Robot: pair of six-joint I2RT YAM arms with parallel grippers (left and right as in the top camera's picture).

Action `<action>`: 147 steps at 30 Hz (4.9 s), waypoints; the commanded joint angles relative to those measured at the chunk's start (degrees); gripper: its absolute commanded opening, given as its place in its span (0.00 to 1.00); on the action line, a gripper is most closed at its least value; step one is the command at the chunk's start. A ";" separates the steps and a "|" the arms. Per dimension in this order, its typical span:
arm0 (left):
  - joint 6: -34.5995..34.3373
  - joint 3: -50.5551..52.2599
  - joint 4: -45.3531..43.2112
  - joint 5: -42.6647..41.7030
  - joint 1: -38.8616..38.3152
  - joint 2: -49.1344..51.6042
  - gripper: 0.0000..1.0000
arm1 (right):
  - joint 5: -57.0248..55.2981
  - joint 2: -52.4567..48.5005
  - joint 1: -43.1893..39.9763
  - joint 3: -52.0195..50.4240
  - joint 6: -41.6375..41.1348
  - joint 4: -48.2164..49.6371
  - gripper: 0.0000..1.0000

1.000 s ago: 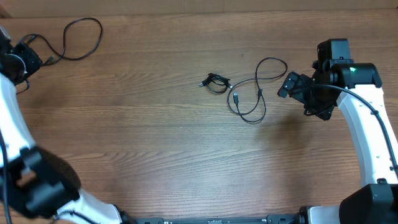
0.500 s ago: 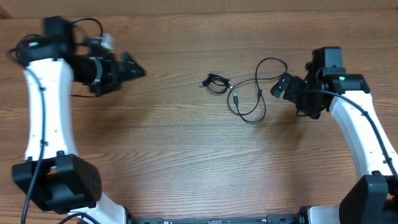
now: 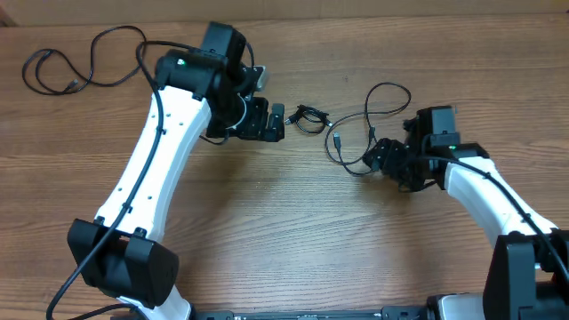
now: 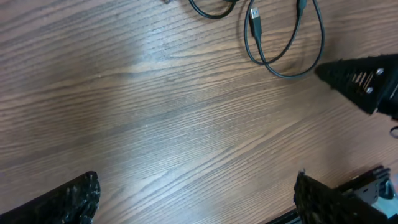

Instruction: Untangle cables

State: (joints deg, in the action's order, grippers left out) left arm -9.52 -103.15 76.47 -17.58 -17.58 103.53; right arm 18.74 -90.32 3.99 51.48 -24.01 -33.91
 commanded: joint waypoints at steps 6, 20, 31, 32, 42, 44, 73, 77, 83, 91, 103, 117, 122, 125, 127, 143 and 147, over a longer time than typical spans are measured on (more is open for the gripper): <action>-2.51 0.42 1.09 1.66 -0.24 0.24 1.00 | -6.75 -5.35 3.41 -0.59 -4.57 3.48 0.68; -2.54 0.42 0.83 1.64 -0.24 0.24 1.00 | -0.46 -2.99 3.28 3.91 -4.42 -1.18 0.04; -2.51 0.42 1.16 1.49 -0.35 0.24 1.00 | 1.20 24.48 3.30 14.73 0.74 -18.51 0.04; -2.54 0.42 1.05 1.46 -0.46 0.24 1.00 | 3.02 27.76 3.30 14.75 0.72 -18.10 0.04; -2.03 0.83 0.79 -4.70 -0.76 0.24 1.00 | 16.35 41.42 3.30 14.99 -9.51 -7.54 0.04; -2.16 0.83 0.44 -4.98 -1.14 0.24 1.00 | 21.29 41.31 3.30 14.97 -9.66 -5.35 0.04; -15.19 5.46 -6.03 -15.06 -5.95 0.24 0.87 | 32.04 41.18 3.30 14.97 -19.78 9.22 0.04; -17.31 7.63 -10.40 -15.28 -6.71 0.24 0.79 | 33.48 41.07 3.30 14.97 -20.20 9.62 0.04; -19.47 10.36 -16.61 -15.19 -8.02 0.24 0.56 | 33.90 41.07 3.30 14.97 -20.79 9.86 0.04; -19.47 11.08 -16.48 -9.25 -7.69 0.24 0.04 | 33.77 40.52 3.30 14.97 -16.15 7.48 0.05; -11.67 3.93 -6.47 -3.32 8.48 -5.97 0.04 | 26.05 26.69 3.30 14.93 -6.99 -9.84 0.16; -15.21 2.80 -5.57 14.78 30.21 -10.97 0.04 | 25.81 19.47 3.30 14.91 3.23 -16.39 0.26; -16.15 2.82 -11.10 16.81 37.86 -8.37 0.04 | 24.30 19.47 3.30 14.91 4.87 -17.75 0.29; -15.78 2.82 -14.51 18.75 39.80 -6.19 0.04 | 24.13 19.47 3.30 14.91 4.90 -18.01 0.29; -15.72 2.82 -17.88 21.09 40.83 -4.24 0.04 | 23.56 19.47 3.30 14.91 5.07 -18.80 0.29; -6.19 2.82 -53.46 21.66 51.49 14.99 0.04 | 16.65 19.12 3.30 14.86 5.03 -21.53 0.30; -5.16 2.82 -59.45 25.07 55.89 20.00 0.12 | 16.65 16.65 3.30 14.86 4.98 -21.51 0.30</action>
State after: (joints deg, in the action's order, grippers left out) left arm -17.08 -99.48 19.14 3.81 35.31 120.97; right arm 35.68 -72.12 7.22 65.58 -19.46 -55.57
